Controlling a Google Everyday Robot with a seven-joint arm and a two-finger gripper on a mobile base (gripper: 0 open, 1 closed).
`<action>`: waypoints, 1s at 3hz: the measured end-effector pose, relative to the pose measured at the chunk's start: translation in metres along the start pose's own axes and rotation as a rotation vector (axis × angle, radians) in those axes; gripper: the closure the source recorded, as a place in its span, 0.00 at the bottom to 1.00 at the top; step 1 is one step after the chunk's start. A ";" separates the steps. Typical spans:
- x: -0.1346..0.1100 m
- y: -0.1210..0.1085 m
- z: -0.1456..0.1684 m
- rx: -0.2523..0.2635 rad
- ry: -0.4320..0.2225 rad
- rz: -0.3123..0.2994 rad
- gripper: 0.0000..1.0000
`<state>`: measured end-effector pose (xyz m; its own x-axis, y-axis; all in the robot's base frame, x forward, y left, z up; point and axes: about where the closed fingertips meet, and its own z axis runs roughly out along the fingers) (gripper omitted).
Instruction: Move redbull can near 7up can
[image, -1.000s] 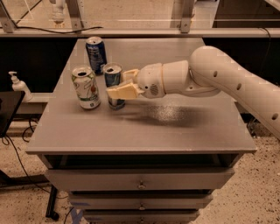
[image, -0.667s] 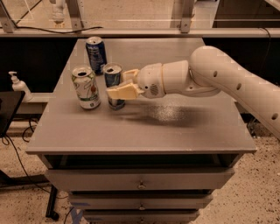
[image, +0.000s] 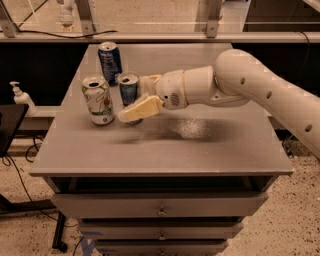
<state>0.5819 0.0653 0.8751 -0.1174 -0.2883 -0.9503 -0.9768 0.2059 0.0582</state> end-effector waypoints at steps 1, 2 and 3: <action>-0.001 -0.014 -0.020 0.042 -0.011 0.006 0.00; 0.009 -0.038 -0.073 0.125 -0.042 0.022 0.00; 0.021 -0.069 -0.157 0.275 -0.078 0.025 0.00</action>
Offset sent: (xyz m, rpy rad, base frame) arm 0.0420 -0.1838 0.0179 0.0609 -0.0493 -0.2837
